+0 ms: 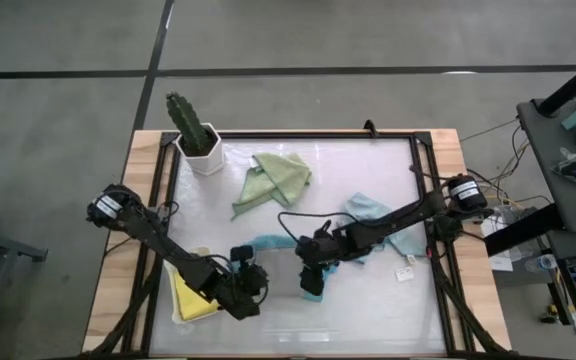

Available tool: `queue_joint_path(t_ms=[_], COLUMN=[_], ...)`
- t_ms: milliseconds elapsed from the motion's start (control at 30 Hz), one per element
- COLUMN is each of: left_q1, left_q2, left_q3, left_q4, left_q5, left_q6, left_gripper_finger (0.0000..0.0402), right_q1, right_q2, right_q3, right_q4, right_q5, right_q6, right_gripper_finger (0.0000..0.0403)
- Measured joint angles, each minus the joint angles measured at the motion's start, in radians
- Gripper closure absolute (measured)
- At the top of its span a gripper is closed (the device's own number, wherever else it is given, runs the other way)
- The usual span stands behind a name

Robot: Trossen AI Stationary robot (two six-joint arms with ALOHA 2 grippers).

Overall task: Fold microfiber towels
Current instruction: Fold the gray microfiber towel

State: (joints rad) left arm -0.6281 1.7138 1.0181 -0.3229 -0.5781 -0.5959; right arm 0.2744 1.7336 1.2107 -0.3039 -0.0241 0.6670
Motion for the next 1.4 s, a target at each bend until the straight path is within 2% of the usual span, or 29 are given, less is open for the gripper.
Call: queue_joint_path(t_ms=[233, 433, 867, 1233, 1400], left_q1=[-0.001, 0.0, 0.0, 0.0, 0.0], left_q2=[0.064, 0.089, 0.09, 0.089, 0.089], left_q3=[-0.006, -0.005, -0.005, -0.007, -0.007], left_q4=[0.019, 0.03, 0.053, 0.055, 0.056], left_q5=[-0.002, -0.003, -0.003, -0.003, -0.003], left_q6=[-0.001, -0.008, -0.026, -0.026, -0.026], left_gripper_finger=[0.0354, 0.0354, 0.0354, 0.0354, 0.0354], right_q1=[0.005, 0.002, -0.002, -0.002, -0.002], right_q2=[0.002, 0.003, 0.004, 0.084, 0.083], right_q3=[-0.094, -0.163, -0.215, -0.191, -0.169], right_q4=[0.183, 0.268, 0.378, 0.491, 0.485], right_q5=[0.008, 0.032, 0.106, 0.079, 0.077], right_q6=[0.207, 0.277, 0.252, 0.225, 0.2], right_gripper_finger=[0.0141, 0.0121, 0.0136, 0.0142, 0.0182])
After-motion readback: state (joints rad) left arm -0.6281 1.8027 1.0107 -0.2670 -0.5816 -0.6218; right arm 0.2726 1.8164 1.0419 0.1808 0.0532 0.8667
